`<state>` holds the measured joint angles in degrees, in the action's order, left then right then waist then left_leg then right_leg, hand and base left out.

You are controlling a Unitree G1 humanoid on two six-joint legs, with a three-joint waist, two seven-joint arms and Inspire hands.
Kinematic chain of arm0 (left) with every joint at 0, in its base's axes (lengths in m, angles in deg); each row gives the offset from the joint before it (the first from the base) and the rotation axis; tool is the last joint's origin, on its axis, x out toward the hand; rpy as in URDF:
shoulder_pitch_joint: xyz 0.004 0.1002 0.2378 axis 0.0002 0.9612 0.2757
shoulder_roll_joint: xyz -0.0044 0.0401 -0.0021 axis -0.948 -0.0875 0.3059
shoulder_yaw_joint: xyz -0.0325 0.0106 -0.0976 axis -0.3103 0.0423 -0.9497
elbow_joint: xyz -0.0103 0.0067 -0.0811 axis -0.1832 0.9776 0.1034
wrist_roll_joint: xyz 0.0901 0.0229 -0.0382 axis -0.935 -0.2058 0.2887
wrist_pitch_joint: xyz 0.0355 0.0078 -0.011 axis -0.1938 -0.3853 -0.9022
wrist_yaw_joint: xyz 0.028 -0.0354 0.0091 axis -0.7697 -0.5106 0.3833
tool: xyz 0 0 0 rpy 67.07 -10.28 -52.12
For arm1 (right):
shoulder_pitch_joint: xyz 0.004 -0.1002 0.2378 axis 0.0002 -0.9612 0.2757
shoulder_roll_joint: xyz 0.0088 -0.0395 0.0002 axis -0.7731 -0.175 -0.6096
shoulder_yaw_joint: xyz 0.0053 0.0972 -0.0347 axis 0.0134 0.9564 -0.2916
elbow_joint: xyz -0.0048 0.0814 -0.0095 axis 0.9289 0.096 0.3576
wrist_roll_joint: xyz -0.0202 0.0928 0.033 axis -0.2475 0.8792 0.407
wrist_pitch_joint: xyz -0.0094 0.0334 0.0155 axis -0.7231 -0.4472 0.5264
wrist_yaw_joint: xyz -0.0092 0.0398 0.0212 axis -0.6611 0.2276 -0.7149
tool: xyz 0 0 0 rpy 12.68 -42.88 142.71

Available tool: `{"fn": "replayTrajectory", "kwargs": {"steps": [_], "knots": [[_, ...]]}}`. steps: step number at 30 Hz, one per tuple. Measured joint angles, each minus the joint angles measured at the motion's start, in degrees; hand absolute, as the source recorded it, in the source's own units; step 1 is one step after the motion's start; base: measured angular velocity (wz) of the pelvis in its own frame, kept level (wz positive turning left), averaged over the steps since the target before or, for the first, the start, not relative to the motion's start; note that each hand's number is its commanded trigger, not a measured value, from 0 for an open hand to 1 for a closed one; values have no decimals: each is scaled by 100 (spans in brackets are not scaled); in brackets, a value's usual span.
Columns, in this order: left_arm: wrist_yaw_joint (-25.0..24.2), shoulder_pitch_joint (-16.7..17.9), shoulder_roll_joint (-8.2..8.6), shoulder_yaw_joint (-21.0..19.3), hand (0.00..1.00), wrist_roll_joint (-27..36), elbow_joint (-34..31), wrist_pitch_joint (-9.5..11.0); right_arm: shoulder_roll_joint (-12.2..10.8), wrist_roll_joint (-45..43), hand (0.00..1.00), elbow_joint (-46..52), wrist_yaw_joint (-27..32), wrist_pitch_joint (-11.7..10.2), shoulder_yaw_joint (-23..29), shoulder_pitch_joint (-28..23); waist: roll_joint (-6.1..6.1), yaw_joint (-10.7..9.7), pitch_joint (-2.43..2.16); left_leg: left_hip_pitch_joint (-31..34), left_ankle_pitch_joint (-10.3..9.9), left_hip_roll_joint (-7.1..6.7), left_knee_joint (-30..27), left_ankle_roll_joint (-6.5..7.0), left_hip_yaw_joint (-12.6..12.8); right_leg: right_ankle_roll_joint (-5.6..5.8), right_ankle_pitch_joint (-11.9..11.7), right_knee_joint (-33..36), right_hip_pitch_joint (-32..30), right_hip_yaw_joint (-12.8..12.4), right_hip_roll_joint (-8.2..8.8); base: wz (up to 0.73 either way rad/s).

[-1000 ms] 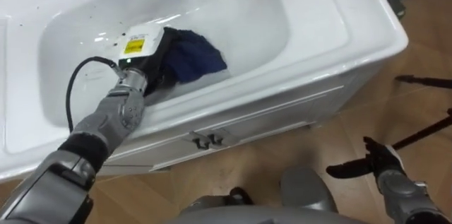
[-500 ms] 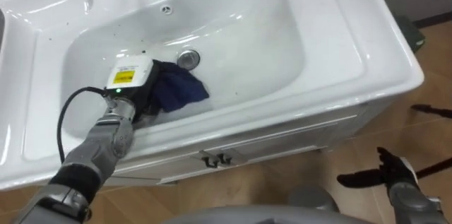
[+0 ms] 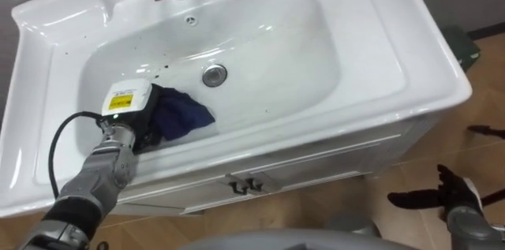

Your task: Wipe basin

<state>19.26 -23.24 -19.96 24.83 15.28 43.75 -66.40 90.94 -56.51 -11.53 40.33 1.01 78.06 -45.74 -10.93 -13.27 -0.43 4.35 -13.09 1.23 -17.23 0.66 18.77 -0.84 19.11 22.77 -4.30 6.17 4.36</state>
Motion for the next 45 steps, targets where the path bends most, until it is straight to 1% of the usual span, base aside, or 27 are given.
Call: {"fn": "replayTrajectory", "kwargs": {"steps": [2,5,9,10,12,13,15,18,20,21,22,23,26,27,29,30,31,33,34,35,36,37,38,39,40,43,45], "knots": [[-30,-54,29,-7,100,0,44,-16,-4,-5,0,1,10,1,0,0,-1,1,0,15,0,-3,-15,0,2,2,4,11,-15,-1,7,0],[-143,-151,98,-209,100,-2,-17,-16,-13,2,0,-20,24,-18,8,15,14,-20,11,107,1,-9,-54,2,-18,8,7,90,-138,1,20,0],[-189,-277,108,-230,100,-1,-10,-34,-27,139,0,-39,50,-53,2,-44,51,48,50,211,2,-6,-115,4,-16,9,18,193,-280,-56,22,-4],[-186,-343,113,-232,100,-3,10,-41,-53,198,0,-40,64,-49,0,-59,84,81,84,234,2,-9,-152,4,-16,8,41,249,-316,-76,31,-6],[-123,-426,125,-248,100,3,59,-45,-82,253,0,-37,73,-49,-13,-35,113,93,105,342,1,-2,-256,4,-21,5,64,328,-413,-95,43,0],[-72,-467,143,-249,100,2,88,-49,-83,254,0,-38,73,-49,-18,-30,114,96,105,393,1,-1,-268,5,-24,6,65,370,-478,-98,45,6],[8,-575,198,-247,100,10,221,-50,-80,244,0,-42,79,-48,-25,-23,127,88,115,454,0,3,-354,5,-38,11,72,404,-503,-79,59,6],[164,-745,343,-269,100,56,538,-82,-79,230,0,-132,80,-48,-87,54,137,82,121,508,0,13,-476,6,-40,16,77,456,-526,-91,66,0],[181,-920,401,-298,100,354,672,-143,-87,231,0,-238,93,-48,-172,126,172,71,141,647,-13,5,-619,24,-30,13,143,675,-704,-104,113,2],[182,-1098,426,-323,100,497,804,-147,-101,231,0,-257,128,-46,-193,190,199,76,157,757,-24,-2,-709,40,-15,7,190,849,-852,-98,153,5],[183,-1286,445,-350,100,680,985,-143,-114,246,0,-261,183,-39,-246,230,239,105,186,847,-32,-1,-807,52,-17,1,228,1012,-988,-143,162,0],[184,-1468,453,-393,100,831,1179,-143,-118,253,0,-275,213,-34,-365,275,292,112,219,932,-38,9,-890,58,-15,-20,263,1149,-1109,-182,163,-7],[188,-1854,477,-455,100,1090,1573,-147,-114,246,0,-286,243,-10,-579,345,358,96,258,1146,-44,57,-1085,66,-8,-60,300,1365,-1338,-187,156,-1],[190,-2036,474,-481,100,1182,1749,-153,-122,216,0,-280,262,34,-697,388,406,83,275,1262,-46,87,-1198,67,1,-83,313,1496,-1474,-209,161,-4],[108,-2373,477,-460,100,1726,1928,-216,-125,248,0,-279,264,83,-857,543,428,40,288,1581,-52,180,-1452,75,6,-106,319,1689,-1788,-286,134,-5],[95,-2428,477,-444,100,1877,1982,-226,-124,262,0,-279,273,84,-899,580,438,15,292,1641,-55,193,-1503,79,-1,-109,320,1746,-1860,-291,130,0],[70,-2548,472,-413,100,2161,2051,-240,-128,311,0,-278,280,83,-961,633,455,-63,295,1766,-56,205,-1603,80,-2,-123,328,1852,-1987,-286,135,0],[39,-2700,518,-406,100,2509,2110,-241,-171,329,0,-253,358,86,-1022,710,511,-176,318,1849,-64,215,-1689,94,36,-135,341,1970,-2094,-303,161,-3],[26,-2769,553,-408,100,2666,2103,-237,-252,344,0,-245,410,87,-1033,716,613,-231,328,1850,-75,221,-1709,109,80,-142,362,2059,-2154,-352,157,-13],[28,-2804,569,-409,100,2727,2095,-225,-287,346,0,-244,413,90,-1076,722,679,-234,324,1858,-78,227,-1722,113,126,-147,370,2110,-2206,-383,154,-21],[24,-2877,623,-410,100,2916,2079,-153,-338,374,0,-243,415,112,-1129,749,739,-275,328,1923,-92,260,-1764,124,153,-146,374,2146,-2286,-369,153,-10],[-70,-3016,678,-350,100,3154,2084,-91,-345,426,0,-242,431,162,-1238,774,747,-353,334,2017,-115,321,-1840,142,168,-148,362,2157,-2334,-320,147,0],[-114,-3083,701,-315,100,3257,2096,-67,-347,431,0,-242,433,185,-1296,789,770,-393,337,2047,-128,325,-1862,161,169,-156,357,2193,-2368,-317,147,6],[-181,-3184,734,-276,100,3390,2106,4,-357,430,0,-244,426,207,-1381,837,817,-457,363,2076,-146,325,-1898,170,161,-159,355,2239,-2411,-333,151,-4],[-222,-3250,779,-266,100,3536,2091,51,-358,431,0,-243,429,205,-1463,855,846,-498,364,2120,-169,325,-1927,175,144,-153,352,2277,-2471,-353,150,-6],[-253,-3475,916,-184,100,3763,2081,120,-396,458,0,-248,502,210,-1586,862,852,-583,368,2287,-211,339,-1996,205,117,-126,337,2321,-2601,-305,154,4],[-254,-3573,964,-134,100,3812,2080,134,-447,491,0,-252,557,208,-1631,878,854,-601,367,2359,-231,343,-2036,233,115,-130,325,2352,-2658,-301,140,5]]}}
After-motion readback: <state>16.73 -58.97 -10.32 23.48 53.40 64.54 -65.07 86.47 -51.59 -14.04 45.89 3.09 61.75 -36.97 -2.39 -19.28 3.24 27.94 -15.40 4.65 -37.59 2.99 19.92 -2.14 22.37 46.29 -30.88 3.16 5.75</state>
